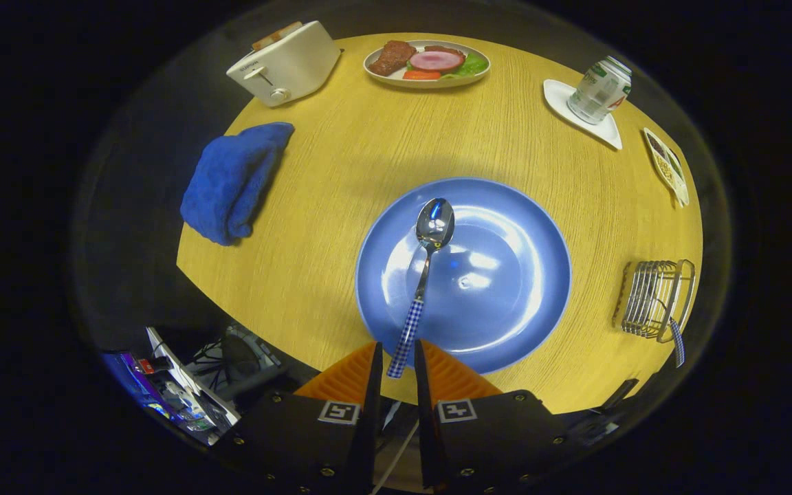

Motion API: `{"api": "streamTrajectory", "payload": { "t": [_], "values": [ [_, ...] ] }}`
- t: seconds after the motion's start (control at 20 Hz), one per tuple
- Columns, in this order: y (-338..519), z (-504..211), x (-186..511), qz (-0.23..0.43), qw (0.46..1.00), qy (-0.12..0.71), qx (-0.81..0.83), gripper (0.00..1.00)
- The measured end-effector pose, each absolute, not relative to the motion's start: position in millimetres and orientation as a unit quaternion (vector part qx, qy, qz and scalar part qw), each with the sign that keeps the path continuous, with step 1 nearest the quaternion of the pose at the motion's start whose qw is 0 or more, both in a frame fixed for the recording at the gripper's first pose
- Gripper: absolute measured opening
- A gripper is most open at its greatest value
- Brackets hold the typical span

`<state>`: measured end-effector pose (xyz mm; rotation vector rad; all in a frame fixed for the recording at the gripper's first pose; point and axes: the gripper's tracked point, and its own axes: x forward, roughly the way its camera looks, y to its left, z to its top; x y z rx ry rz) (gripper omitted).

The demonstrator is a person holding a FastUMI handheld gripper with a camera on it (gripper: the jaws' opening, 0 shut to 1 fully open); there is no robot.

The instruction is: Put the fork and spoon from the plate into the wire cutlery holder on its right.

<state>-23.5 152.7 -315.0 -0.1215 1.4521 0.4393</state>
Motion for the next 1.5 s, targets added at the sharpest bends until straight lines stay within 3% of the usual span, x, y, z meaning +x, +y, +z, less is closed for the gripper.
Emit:
{"api": "streamTrajectory", "payload": {
  "t": [0.7,0.8,0.9,0.95,1.5],
  "values": [
    [153.4,-368.0,-20.9,0.165,0.708,0.685,-0.052,0.27],
    [148.6,-364.7,-17.8,0.165,0.704,0.688,-0.056,0.16],
    [140.5,-368.0,-18.3,0.168,0.702,0.687,-0.076,0.16],
    [132.9,-365.5,-16.0,0.174,0.701,0.685,-0.095,0.03],
    [60.1,-320.4,-7.1,0.195,0.671,0.694,-0.173,0.03]
  ]
}}
